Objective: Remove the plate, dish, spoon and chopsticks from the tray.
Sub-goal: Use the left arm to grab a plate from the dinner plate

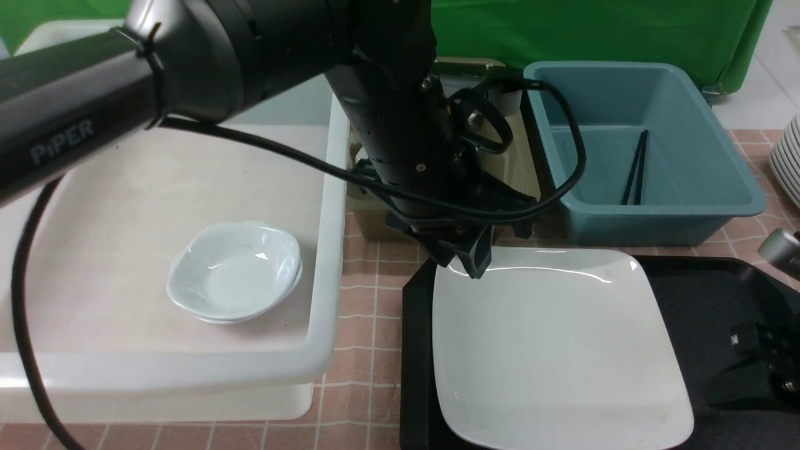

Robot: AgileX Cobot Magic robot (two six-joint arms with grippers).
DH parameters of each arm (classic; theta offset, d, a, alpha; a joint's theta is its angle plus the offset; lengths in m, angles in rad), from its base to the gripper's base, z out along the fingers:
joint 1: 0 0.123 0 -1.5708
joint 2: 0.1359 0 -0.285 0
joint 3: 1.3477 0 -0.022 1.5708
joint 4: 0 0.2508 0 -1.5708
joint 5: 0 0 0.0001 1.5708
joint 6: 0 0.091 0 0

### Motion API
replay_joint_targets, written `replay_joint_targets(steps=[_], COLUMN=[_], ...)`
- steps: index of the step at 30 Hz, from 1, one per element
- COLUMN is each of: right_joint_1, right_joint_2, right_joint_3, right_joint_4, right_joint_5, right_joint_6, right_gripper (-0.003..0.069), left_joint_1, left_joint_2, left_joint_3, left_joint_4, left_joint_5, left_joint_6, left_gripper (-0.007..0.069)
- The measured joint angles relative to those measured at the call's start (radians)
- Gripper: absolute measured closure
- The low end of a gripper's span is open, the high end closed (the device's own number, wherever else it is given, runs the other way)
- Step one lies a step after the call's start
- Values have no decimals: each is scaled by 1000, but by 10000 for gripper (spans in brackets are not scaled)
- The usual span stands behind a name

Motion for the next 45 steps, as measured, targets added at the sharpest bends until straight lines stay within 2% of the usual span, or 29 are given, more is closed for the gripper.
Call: replay_joint_targets(steps=[6, 12, 22, 25, 29, 31, 34, 39, 40, 41, 45], right_joint_1=[0, 0, 0, 0, 0, 0, -1, -18, -21, -46, -93], right_joint_2=[89, 162, 249, 255, 257, 257, 254, 191, 188, 160, 125], right_joint_3=[-7, -7, -7, -7, -8, -8, -14, -33, -33, -35, -35], right_joint_4=[2, 15, 106, 118, 134, 136, 95, -119, -127, -196, -255], right_joint_5=[-48, -104, -121, -120, -110, -105, -99, -92, -92, -92, -80], right_joint_6=[-7, 0, -54, -68, -92, -92, -69, 89, 89, 142, 176], right_gripper=[326, 288, 288, 317, 540, 566, 563, 550, 550, 536, 533], left_joint_1=[0, 0, 0, 0, 0, 0, 0, 0, 0, 0, 0], left_joint_2=[0, 1, 1, 1, 1, 1, 1, 3, 4, 13, 52], left_joint_3=[0, 0, 0, 0, 0, 0, 0, 0, 0, 0, 0], left_joint_4=[25, 27, 27, 27, 27, 27, 27, 32, 32, 31, 10], left_joint_5=[0, 1, -38, -41, -42, -39, -15, 0, 0, 0, -1], left_joint_6=[1, 1, 1, 1, 1, 1, 1, 1, 1, 1, -17], left_gripper=[387, 387, 387, 386, 386, 386, 386, 386, 386, 386, 386])
